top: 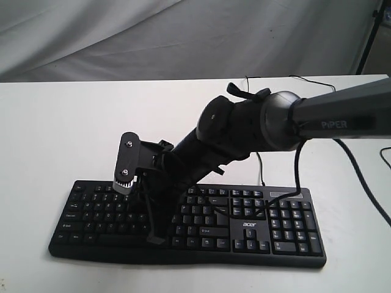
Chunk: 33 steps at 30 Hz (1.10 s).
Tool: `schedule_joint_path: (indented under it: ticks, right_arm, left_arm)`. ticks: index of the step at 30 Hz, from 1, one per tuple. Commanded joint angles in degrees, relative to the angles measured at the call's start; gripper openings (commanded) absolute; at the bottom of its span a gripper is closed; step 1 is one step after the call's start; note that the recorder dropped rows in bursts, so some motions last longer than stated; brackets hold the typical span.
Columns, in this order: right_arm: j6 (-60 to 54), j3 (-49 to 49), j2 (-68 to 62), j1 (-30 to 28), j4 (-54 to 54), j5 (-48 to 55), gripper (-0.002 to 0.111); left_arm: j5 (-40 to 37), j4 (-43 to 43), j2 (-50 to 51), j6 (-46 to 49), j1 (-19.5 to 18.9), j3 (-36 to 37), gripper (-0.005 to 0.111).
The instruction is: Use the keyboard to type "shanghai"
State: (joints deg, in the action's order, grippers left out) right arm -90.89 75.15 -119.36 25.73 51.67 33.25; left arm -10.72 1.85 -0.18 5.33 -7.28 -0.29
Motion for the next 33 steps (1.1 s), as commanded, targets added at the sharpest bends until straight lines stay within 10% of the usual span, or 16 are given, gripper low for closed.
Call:
schedule_joint_path:
  ticks: [1,33]
  right_arm:
    - [0.18,0.26,-0.45,-0.24,0.85,0.30,0.000]
    - [10.84,16.61,-9.58,6.36,1.71,-0.57,0.000]
  left_arm:
    - [0.22,-0.03,0.18,-0.16,0.22,0.29,0.001]
    - [0.22,-0.03,0.18,-0.16,0.22,0.29,0.001]
